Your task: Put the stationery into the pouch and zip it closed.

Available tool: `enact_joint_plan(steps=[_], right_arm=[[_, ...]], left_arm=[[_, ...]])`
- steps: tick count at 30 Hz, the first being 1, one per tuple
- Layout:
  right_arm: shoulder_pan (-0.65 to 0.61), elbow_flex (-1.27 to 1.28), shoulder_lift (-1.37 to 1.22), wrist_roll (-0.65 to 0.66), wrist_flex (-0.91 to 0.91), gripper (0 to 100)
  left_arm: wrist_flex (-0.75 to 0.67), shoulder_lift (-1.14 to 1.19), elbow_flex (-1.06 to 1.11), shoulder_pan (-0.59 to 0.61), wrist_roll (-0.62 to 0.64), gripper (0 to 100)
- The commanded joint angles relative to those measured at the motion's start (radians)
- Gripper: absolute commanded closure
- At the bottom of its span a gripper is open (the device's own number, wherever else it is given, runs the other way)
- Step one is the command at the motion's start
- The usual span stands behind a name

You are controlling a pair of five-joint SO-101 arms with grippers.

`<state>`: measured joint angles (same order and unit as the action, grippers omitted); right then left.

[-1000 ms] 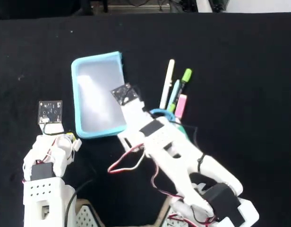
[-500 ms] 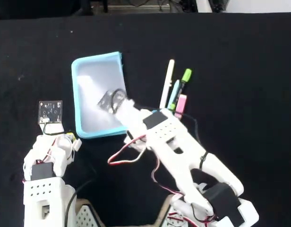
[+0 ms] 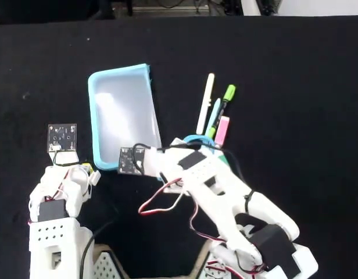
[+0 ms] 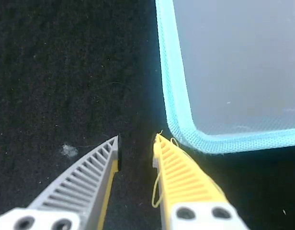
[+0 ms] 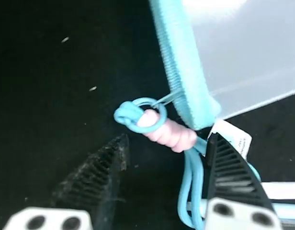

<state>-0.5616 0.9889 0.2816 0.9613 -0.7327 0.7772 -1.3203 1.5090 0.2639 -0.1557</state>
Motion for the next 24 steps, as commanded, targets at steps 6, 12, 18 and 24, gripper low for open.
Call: enact_joint_plan(steps=[6, 12, 18, 24], right_arm=[[-0.003, -0.010, 0.007, 0.046, 0.017, 73.0], [-0.025, 0.015, 0.005, 0.049, 0.017, 74.9], [-0.026, 0.024, 0.007, 0.098, 0.017, 87.6], [-0.028, -0.030, 0.082, -0.026, -0.115, 99.0]], left_arm=[[-0.014, 0.002, -0.018, 0.007, 0.002, 87], [-0.014, 0.002, -0.018, 0.007, 0.002, 87], [-0.014, 0.002, -0.018, 0.007, 0.002, 87], [-0.014, 0.002, -0.018, 0.007, 0.002, 87]])
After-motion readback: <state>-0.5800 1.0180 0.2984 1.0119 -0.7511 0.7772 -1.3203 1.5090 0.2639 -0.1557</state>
